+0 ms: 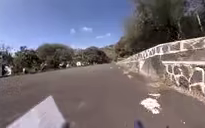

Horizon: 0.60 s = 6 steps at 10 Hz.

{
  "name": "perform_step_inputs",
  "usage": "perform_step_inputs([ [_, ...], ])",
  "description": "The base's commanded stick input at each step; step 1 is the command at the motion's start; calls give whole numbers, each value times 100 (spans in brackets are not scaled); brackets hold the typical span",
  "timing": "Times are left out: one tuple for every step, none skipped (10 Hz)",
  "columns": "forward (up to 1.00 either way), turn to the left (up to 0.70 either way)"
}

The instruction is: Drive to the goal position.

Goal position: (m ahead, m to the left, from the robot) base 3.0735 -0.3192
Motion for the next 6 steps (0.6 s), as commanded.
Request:
perform_step_inputs([
  [50,-44],
  [50,-46],
  [50,-40],
  [50,-33],
  [50,-26],
  [50,-20],
])
